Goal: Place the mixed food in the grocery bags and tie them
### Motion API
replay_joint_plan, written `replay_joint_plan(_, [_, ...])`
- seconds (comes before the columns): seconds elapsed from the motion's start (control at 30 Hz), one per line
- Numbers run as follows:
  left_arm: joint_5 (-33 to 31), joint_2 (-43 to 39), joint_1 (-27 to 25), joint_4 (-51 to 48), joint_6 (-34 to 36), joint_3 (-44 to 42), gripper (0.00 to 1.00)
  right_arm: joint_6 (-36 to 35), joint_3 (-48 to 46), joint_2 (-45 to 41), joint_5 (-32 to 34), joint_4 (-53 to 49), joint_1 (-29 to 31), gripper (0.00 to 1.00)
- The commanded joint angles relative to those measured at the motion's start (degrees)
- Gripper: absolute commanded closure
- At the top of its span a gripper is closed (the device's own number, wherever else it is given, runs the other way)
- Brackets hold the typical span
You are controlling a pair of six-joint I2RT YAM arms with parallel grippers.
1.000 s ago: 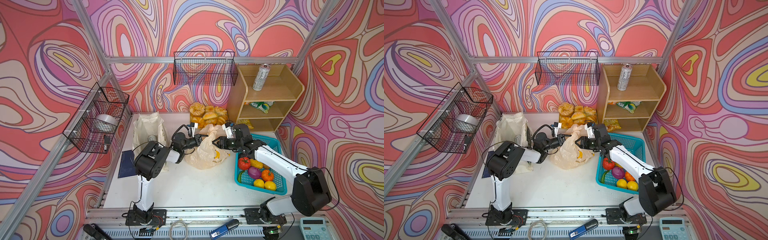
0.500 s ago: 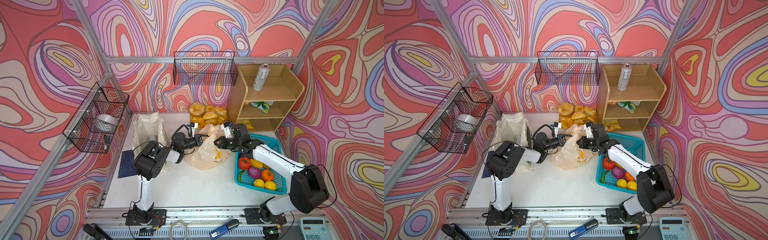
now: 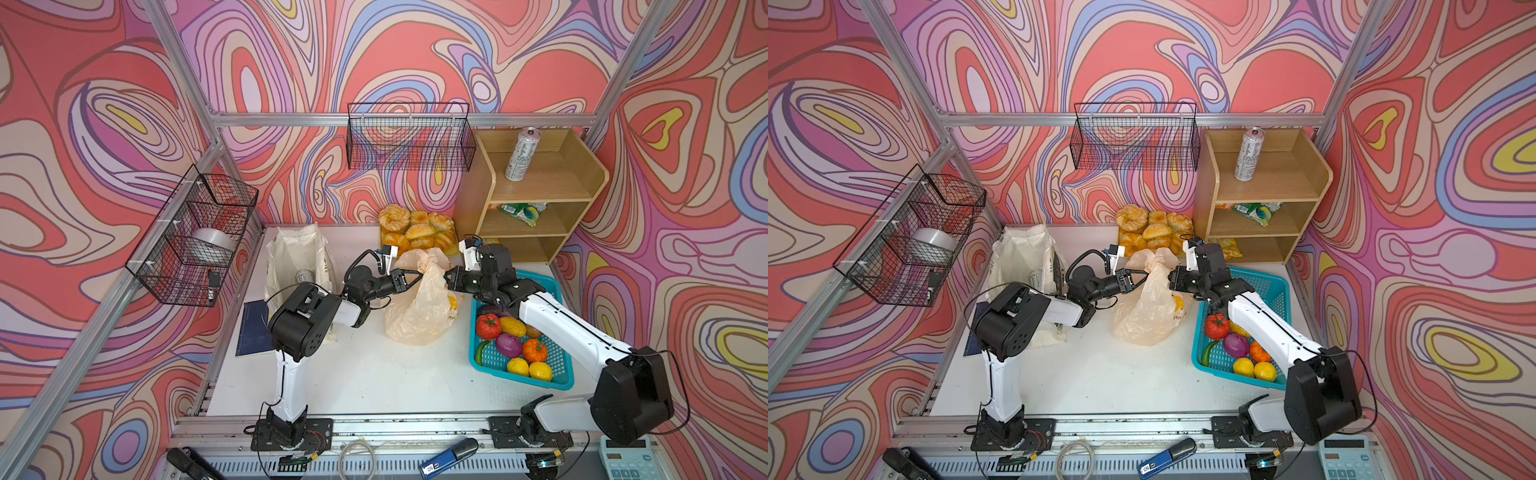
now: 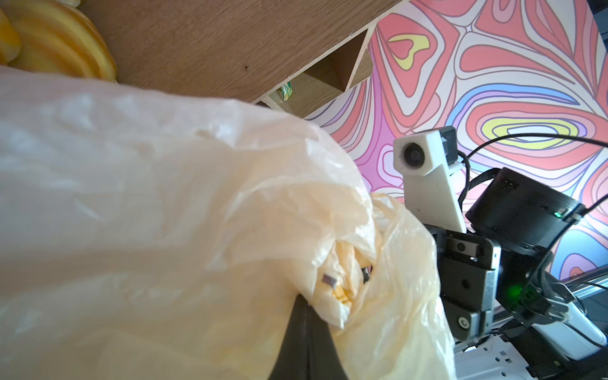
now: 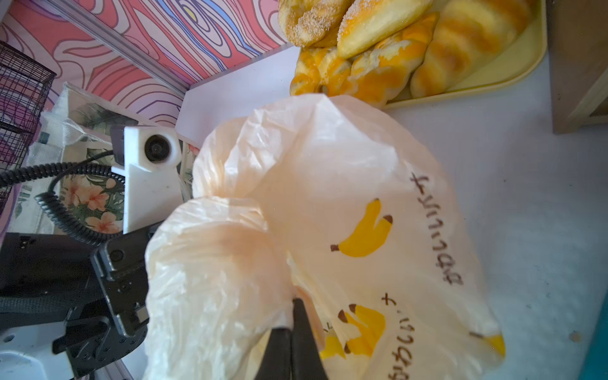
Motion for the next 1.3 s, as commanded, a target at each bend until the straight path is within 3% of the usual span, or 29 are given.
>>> replay_joint_plan(0.0, [-1.2,-1.7,1.4,2.5,0.7,-1.7,1.00,-0.1,-1.7,-2.3,4.4,-1.7,-1.3,1.00])
replay_joint_plan(0.47, [-1.5,-6.8,4.2,2.5,1.3,-4.9,1.00,1.9,-6.3,-6.4,12.6,-4.6,-6.0,1.00])
replay_joint_plan(0.97, [-2.1,-7.8,5.4,2.5,1.2,-5.5,1.00,4.7,-9.2,-7.9,14.5,-6.6,-10.8,1.00])
replay_joint_plan(1.27, [-1.6,-6.8,5.3,2.5,0.5,-4.0,1.00,2.7,-10.5,-7.0,3.2,-2.6,-11.7,1.00])
